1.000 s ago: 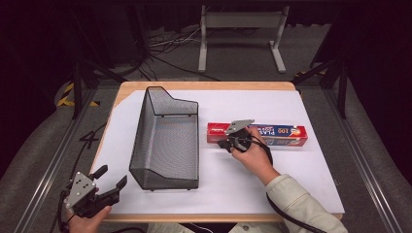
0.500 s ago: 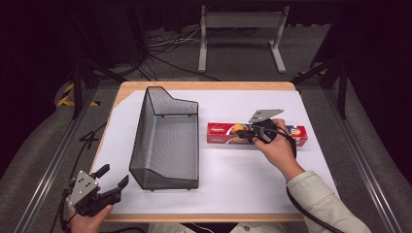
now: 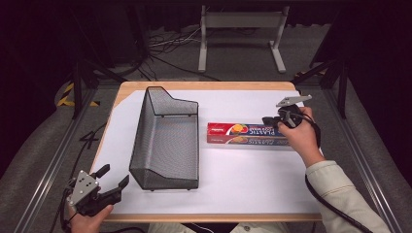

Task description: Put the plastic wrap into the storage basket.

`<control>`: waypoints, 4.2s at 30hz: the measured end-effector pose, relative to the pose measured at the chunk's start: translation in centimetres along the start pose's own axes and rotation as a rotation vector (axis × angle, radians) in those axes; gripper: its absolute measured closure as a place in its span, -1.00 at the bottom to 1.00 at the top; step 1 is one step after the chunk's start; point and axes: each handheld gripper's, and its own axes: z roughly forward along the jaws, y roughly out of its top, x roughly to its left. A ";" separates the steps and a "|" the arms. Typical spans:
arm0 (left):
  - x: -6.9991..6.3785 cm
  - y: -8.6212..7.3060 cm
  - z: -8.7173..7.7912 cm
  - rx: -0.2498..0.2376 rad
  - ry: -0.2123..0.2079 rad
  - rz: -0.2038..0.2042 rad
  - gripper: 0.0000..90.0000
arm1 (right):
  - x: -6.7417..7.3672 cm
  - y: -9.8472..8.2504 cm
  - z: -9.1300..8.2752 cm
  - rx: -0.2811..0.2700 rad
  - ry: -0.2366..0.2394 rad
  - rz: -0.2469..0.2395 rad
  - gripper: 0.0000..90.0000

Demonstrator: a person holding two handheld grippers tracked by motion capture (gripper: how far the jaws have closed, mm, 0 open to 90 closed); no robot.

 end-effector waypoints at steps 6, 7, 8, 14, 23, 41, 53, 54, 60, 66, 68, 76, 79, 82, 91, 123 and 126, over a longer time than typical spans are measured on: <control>0.0 0.0 0.0 0.001 -0.001 0.002 -0.43 | -2.3 -0.4 -0.2 0.039 -0.054 0.040 1.00; 0.0 0.0 0.0 0.002 -0.003 0.000 -0.43 | -2.8 -0.5 -0.2 0.040 -0.065 0.048 1.00; 0.0 0.0 0.0 0.003 -0.004 -0.001 -0.43 | -3.2 -0.6 -0.3 0.046 -0.075 0.058 1.00; 0.0 0.0 0.0 0.006 -0.003 -0.004 -0.43 | -5.3 -1.2 -0.2 0.088 -0.131 0.101 1.00; 0.1 -0.1 -0.1 0.003 0.000 -0.004 -0.43 | -7.5 -2.0 0.8 0.169 -0.177 0.145 1.00; 0.1 -0.1 -0.2 0.000 0.006 -0.006 -0.43 | -8.1 -3.4 1.7 0.342 -0.138 0.187 1.00; 0.0 0.0 -0.1 0.004 0.005 0.000 -0.43 | -5.0 -5.7 -0.9 0.357 -0.073 0.146 1.00; -0.1 0.1 -0.1 0.008 0.007 0.000 -0.43 | -4.7 -6.0 -1.1 0.353 -0.066 0.147 1.00; 0.0 0.1 0.0 0.009 0.006 0.000 -0.43 | -3.0 -7.1 -2.2 0.337 -0.037 0.149 1.00; -0.1 0.1 0.1 0.012 0.002 -0.001 -0.43 | -1.5 -7.9 -3.0 0.344 0.007 0.154 1.00; -0.1 0.1 0.1 0.011 0.002 -0.001 -0.43 | -1.1 -8.0 -3.2 0.352 0.017 0.153 1.00; 0.0 0.1 0.2 0.013 0.001 0.000 -0.43 | 0.4 -9.1 -3.9 0.345 0.087 0.167 1.00; -0.1 0.1 0.2 0.011 0.000 0.000 -0.43 | 0.7 -9.4 -4.2 0.324 0.085 0.167 1.00; -0.1 0.1 0.1 0.011 0.000 0.001 -0.43 | 0.7 -9.2 -4.9 0.258 0.078 0.173 0.93; -0.1 0.1 0.1 0.008 0.000 0.000 -0.43 | 3.1 -8.1 -8.0 -0.106 0.092 0.079 0.51; 0.0 0.2 0.3 0.004 -0.005 -0.002 -0.43 | 8.1 -8.1 -6.5 -0.511 0.232 -0.076 -0.51; 0.0 0.1 0.2 0.005 -0.004 -0.002 -0.43 | 8.2 -7.3 -6.3 -0.500 0.234 -0.084 -0.52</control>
